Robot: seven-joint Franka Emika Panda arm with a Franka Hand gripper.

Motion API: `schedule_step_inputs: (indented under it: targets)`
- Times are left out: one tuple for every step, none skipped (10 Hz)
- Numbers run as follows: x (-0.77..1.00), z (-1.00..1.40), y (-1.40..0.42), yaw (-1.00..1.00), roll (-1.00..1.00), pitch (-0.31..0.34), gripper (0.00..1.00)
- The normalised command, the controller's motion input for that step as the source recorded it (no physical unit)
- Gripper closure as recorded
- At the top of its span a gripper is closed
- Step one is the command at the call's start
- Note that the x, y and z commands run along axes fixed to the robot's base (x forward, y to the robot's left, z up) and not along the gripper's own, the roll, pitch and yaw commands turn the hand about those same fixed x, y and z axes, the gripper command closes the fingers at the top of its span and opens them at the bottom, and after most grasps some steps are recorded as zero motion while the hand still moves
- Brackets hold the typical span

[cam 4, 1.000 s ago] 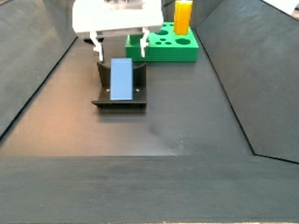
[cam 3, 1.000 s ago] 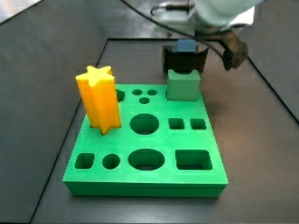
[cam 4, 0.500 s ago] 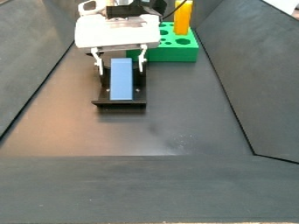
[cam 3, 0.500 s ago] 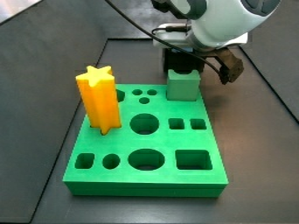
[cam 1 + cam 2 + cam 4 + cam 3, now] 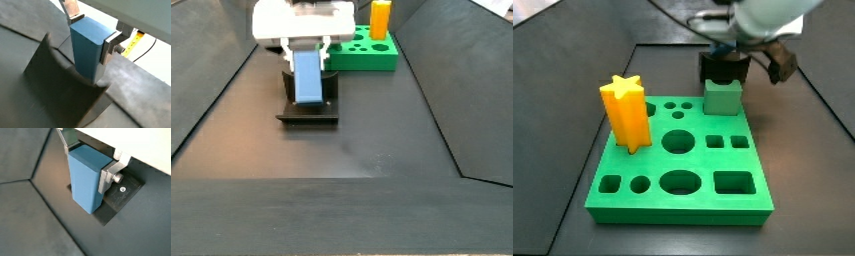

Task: Pick up the rectangle object. Move up. Place the rectangle object on the fixture. Regrasp the rectangle object. Move to above the board. Insert the rectangle object.
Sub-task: Move to above the board.

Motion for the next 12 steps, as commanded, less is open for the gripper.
schedule_step_inputs:
  targets:
    - [-0.05, 1.00, 0.02, -0.18, 0.04, -0.086, 1.00]
    - [-0.05, 1.00, 0.02, -0.18, 0.04, -0.049, 1.00]
    - [-0.05, 1.00, 0.02, -0.18, 0.03, -0.025, 1.00]
    - [-0.05, 1.00, 0.02, -0.16, 0.03, 0.023, 1.00]
    - [-0.06, 1.00, 0.02, -0.12, 0.03, 0.066, 1.00]
    - [-0.06, 1.00, 0.02, -0.09, 0.02, 0.097, 1.00]
    - [-0.06, 1.00, 0.01, -0.07, 0.01, 0.116, 1.00]
    - [-0.05, 1.00, 0.01, -0.03, 0.00, 0.143, 1.00]
    - [-0.05, 1.00, 0.01, 0.00, -0.02, 0.152, 1.00]
    - [-0.04, 0.87, 0.00, 0.04, -0.04, 0.151, 1.00]
    - [-0.04, 0.75, 0.00, 0.05, -0.04, 0.149, 1.00]
    - [-0.01, 0.51, -0.01, 0.08, -0.05, 0.139, 1.00]
